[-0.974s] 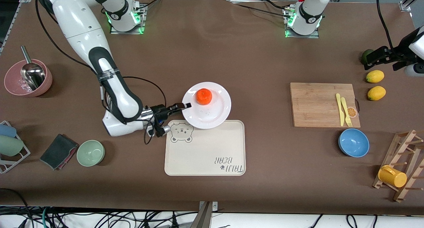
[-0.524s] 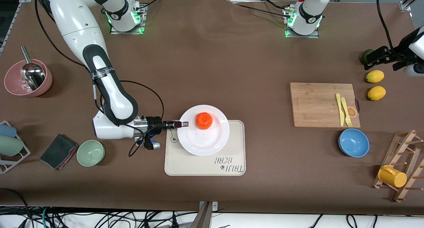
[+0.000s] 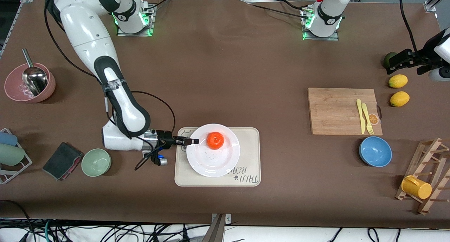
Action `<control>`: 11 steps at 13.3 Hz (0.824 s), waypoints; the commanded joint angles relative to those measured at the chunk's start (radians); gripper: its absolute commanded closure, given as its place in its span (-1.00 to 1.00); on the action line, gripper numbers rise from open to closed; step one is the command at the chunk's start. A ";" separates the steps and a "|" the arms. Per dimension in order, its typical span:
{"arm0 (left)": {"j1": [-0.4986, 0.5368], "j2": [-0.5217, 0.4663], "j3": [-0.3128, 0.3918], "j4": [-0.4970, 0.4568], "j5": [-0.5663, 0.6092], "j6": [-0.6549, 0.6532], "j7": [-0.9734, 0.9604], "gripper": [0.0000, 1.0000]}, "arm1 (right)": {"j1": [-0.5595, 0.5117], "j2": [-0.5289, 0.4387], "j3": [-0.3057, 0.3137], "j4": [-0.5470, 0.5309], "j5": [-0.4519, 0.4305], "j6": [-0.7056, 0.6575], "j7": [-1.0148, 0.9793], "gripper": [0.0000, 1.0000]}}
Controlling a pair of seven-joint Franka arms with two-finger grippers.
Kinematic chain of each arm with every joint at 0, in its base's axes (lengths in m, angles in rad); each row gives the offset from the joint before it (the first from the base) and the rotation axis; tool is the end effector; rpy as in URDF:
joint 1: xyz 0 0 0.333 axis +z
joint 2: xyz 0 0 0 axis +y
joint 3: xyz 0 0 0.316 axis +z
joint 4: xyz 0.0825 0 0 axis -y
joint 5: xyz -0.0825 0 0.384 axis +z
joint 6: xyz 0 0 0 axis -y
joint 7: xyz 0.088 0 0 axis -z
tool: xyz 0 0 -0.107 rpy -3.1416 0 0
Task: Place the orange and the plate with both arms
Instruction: 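Carry the plate with the orange onto the bear placemat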
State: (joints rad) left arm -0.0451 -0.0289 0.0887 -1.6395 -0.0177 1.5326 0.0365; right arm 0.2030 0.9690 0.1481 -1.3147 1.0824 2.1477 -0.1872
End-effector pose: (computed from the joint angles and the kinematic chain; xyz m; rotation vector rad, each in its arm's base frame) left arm 0.5393 0.0223 0.6048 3.1159 0.0109 -0.1204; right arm 0.6930 0.2651 0.1635 -2.1590 0.2496 0.2409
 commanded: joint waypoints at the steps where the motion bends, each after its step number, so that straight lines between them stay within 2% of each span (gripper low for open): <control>1: 0.010 0.004 -0.004 0.017 -0.021 -0.008 0.014 -1.00 | 0.007 0.079 0.021 0.115 0.019 0.014 0.005 1.00; 4: 0.010 0.004 -0.004 0.017 -0.021 -0.008 0.013 -1.00 | 0.036 0.140 0.028 0.182 0.021 0.069 0.006 1.00; 11: 0.010 0.004 -0.004 0.017 -0.044 -0.009 0.013 -1.00 | 0.047 0.149 0.036 0.177 0.022 0.103 -0.009 1.00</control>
State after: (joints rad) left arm -0.0451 -0.0289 0.0887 -1.6396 -0.0408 1.5326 0.0365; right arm 0.2546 1.0959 0.1749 -1.1737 1.0880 2.2516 -0.1873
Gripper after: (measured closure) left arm 0.000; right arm 0.952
